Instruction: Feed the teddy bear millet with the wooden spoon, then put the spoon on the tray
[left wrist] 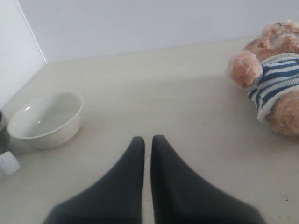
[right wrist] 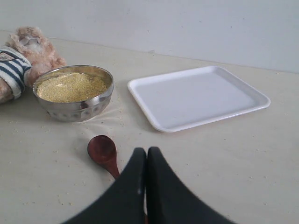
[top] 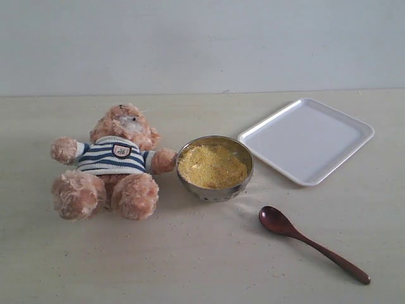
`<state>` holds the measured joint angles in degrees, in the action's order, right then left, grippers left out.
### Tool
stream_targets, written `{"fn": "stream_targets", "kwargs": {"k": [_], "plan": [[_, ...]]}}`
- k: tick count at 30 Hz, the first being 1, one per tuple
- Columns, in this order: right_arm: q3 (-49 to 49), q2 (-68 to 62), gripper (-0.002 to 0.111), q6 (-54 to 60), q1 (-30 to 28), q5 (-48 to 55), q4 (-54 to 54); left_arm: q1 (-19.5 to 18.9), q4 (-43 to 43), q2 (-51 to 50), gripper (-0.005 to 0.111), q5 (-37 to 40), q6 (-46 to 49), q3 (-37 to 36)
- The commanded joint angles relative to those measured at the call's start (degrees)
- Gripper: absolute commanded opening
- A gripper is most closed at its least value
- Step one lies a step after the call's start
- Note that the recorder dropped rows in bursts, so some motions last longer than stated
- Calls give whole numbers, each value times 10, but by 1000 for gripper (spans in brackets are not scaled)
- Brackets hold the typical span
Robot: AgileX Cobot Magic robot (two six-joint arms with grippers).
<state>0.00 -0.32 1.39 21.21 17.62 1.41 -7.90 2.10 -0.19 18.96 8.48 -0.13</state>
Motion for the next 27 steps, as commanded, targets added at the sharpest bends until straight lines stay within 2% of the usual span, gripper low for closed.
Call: {"fn": "stream_targets", "kwargs": {"k": [1, 6, 9, 11, 12, 13, 14, 15, 20, 22, 23, 27], "plan": [[0, 3, 0, 4, -1, -6, -2, -2, 20, 2, 5, -9, 21, 1], [0, 3, 0, 4, -1, -6, -2, -2, 20, 2, 5, -12, 21, 1], [0, 3, 0, 4, -1, -6, -2, -2, 11, 2, 5, -42, 25, 1], [0, 3, 0, 4, -1, -6, -2, -2, -102, 2, 5, -102, 6, 1], [0, 3, 0, 4, -1, -6, -2, -2, -250, 2, 5, -149, -50, 1], [0, 3, 0, 4, -1, -6, -2, -2, -307, 2, 5, -152, -76, 1], [0, 3, 0, 4, -1, -6, -2, -2, -421, 2, 5, -152, -110, 1], [0, 3, 0, 4, -1, -6, -2, -2, -448, 2, 5, -152, -110, 1], [0, 3, 0, 4, -1, -6, -2, -2, -526, 2, 5, -134, -110, 1], [0, 3, 0, 4, -1, -6, -2, -2, -556, 2, 5, -76, -100, 35], [0, 3, 0, 4, -1, -6, -2, -2, -557, 2, 5, -37, -48, 80], [0, 3, 0, 4, -1, -6, -2, -2, -556, -7, 5, 21, 53, 166]]}}
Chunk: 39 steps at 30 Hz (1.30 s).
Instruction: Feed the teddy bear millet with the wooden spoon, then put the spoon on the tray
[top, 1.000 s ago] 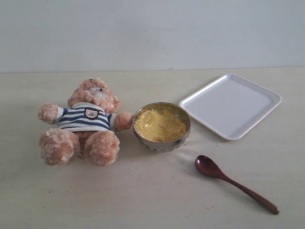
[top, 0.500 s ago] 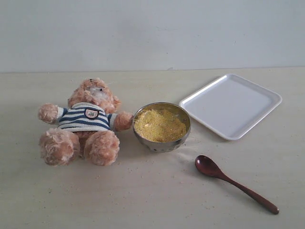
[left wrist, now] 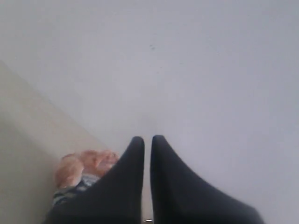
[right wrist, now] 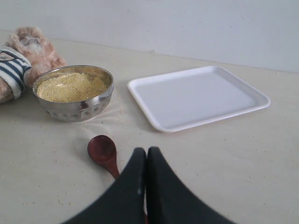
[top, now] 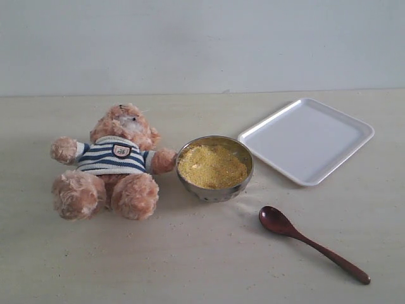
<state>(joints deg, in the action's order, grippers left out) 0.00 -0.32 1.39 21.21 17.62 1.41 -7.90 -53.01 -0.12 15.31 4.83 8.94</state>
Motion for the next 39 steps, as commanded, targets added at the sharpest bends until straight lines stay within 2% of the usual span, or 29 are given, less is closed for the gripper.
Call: {"fn": "stream_targets", "kwargs": {"k": [1, 4, 8, 10, 13, 16, 18, 26, 34, 39], "plan": [[0, 3, 0, 4, -1, -6, -2, -2, -3, -28, 5, 78, 101, 98], [0, 3, 0, 4, -1, -6, -2, -2, -1, -118, 5, 158, 128, 158], [0, 3, 0, 4, -1, -6, -2, -1, -1, -251, 6, 226, 228, 234], [0, 3, 0, 4, -1, -6, -2, -1, -1, -324, 11, 237, 294, 265], [0, 3, 0, 4, -1, -6, -2, -1, -1, -418, 31, 244, 343, 306], [0, 3, 0, 4, -1, -6, -2, -1, -26, -507, 67, 245, 403, 325], [0, 3, 0, 4, -1, -6, -2, -1, -48, -556, 83, 221, 427, 325], [0, 3, 0, 4, -1, -6, -2, -1, -82, -736, 81, 200, 511, 325], [0, 3, 0, 4, -1, -6, -2, -1, -230, -827, 81, 227, 685, 327], [0, 3, 0, 4, -1, -6, -2, 22, -239, -867, 82, 230, 739, 338]]}}
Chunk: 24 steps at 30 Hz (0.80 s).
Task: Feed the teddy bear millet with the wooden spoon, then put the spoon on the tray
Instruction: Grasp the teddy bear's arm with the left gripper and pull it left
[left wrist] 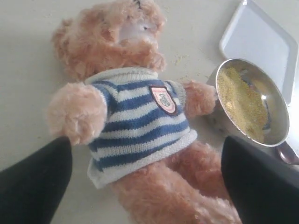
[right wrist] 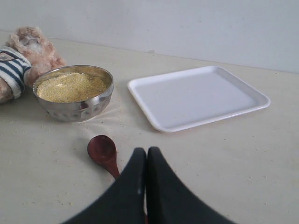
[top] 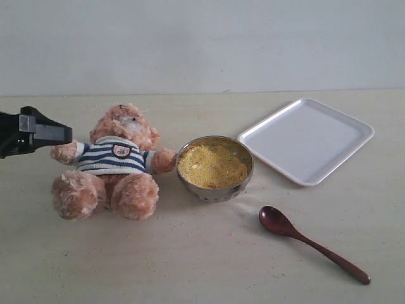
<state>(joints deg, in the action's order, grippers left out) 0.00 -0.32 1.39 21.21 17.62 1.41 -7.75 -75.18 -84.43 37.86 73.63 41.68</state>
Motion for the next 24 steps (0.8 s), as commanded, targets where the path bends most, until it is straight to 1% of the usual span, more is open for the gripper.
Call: {"fn": "stream_targets", "kwargs": {"k": [1, 5, 10, 13, 16, 18, 24], "plan": [[0, 3, 0, 4, -1, -6, -2, 29, -16, -31, 82, -1, 60, 10], [0, 3, 0, 4, -1, -6, -2, 52, 22, -52, 82, -60, 55, 10], [0, 3, 0, 4, -1, -6, -2, 50, 28, -59, 82, -85, 53, 10], [0, 3, 0, 4, -1, -6, -2, 50, 46, -59, 82, -95, 53, 10], [0, 3, 0, 4, -1, -6, -2, 50, 63, -59, 82, -125, 41, 9], [0, 3, 0, 4, -1, -6, -2, 50, 58, -64, 82, -136, 40, 9], [0, 3, 0, 4, -1, -6, -2, 50, 34, -109, 82, -101, 40, 29]]}}
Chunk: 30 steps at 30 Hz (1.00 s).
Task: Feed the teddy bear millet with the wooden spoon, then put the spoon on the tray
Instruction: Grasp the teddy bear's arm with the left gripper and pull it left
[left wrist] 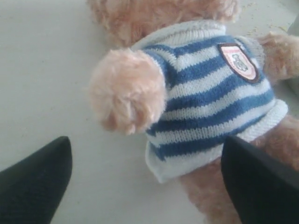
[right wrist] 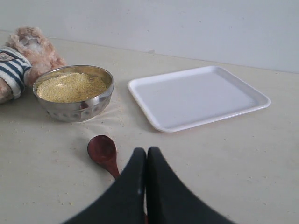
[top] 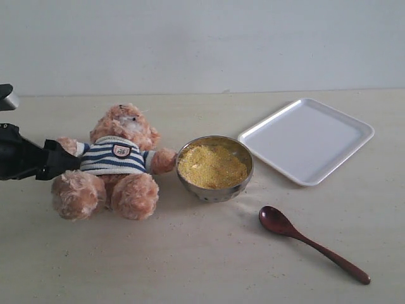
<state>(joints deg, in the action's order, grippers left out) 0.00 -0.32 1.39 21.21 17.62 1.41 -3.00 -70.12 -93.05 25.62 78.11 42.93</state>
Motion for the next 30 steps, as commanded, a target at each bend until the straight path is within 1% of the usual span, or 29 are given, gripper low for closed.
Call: {"fn": "stream_targets", "kwargs": {"k": [1, 4, 5, 7, 14, 15, 19, 21, 26, 30], "plan": [[0, 3, 0, 4, -1, -6, -2, 3, -23, -28, 82, 27, -5, 21], [0, 3, 0, 4, -1, -6, -2, 4, -63, -61, 82, 62, -4, 38], [0, 3, 0, 4, -1, -6, -2, 4, -84, -72, 82, 78, 14, 42], [0, 3, 0, 4, -1, -6, -2, 4, -109, -89, 81, 85, 30, 46], [0, 3, 0, 4, -1, -6, -2, 4, -110, -105, 81, 85, 57, 65], [0, 3, 0, 4, -1, -6, -2, 4, -110, -107, 82, 84, 58, 64], [0, 3, 0, 4, -1, -6, -2, 4, -110, -108, 94, 70, 61, 64], [0, 3, 0, 4, -1, -6, -2, 5, -110, -110, 95, 72, 62, 64], [0, 3, 0, 4, -1, -6, -2, 31, -127, -127, 95, 70, 78, 64], [0, 3, 0, 4, -1, -6, -2, 48, -163, -142, 95, 56, 107, 64]]}}
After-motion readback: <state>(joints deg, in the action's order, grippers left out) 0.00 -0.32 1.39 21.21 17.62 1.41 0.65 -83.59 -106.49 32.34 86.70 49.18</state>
